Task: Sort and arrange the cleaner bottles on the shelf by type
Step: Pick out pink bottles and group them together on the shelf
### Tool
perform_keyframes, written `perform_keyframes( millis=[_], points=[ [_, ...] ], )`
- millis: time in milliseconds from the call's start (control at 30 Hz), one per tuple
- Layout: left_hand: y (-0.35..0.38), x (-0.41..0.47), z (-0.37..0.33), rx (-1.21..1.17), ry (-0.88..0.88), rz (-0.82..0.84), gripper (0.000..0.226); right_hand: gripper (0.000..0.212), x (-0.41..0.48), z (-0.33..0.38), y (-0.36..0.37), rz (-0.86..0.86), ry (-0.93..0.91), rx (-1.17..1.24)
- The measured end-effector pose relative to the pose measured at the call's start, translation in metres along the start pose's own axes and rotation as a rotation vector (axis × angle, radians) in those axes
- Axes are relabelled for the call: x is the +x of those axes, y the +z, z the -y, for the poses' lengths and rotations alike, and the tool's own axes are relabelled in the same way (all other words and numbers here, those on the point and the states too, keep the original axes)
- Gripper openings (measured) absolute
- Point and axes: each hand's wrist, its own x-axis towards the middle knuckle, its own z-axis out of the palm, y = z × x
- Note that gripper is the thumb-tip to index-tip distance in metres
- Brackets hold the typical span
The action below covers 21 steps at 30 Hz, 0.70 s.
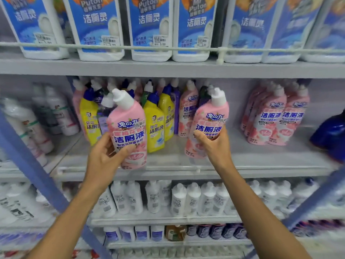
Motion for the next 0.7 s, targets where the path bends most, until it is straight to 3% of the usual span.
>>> perform_keyframes(
  millis=[233,367,533,700],
  points=[
    [0.147,0.022,0.014,-0.112,-0.054,0.190,0.043,0.080,0.023,-0.006,-0.098,-0.117,0.014,-0.050],
    [0.245,0.028,0.026,-0.159,-0.114,0.228,0.034,0.057,0.045,-0.015,-0.173,-0.140,0.023,-0.095],
    [0.368,0.029,0.041,-0.205,-0.206,0.245,0.037,0.044,0.072,-0.036,-0.272,-0.137,0.050,-0.192],
    [0.456,0.029,0.056,-0.177,-0.222,0.209,0.033,0.062,0.101,-0.059,-0.345,-0.126,0.100,-0.228]
  ],
)
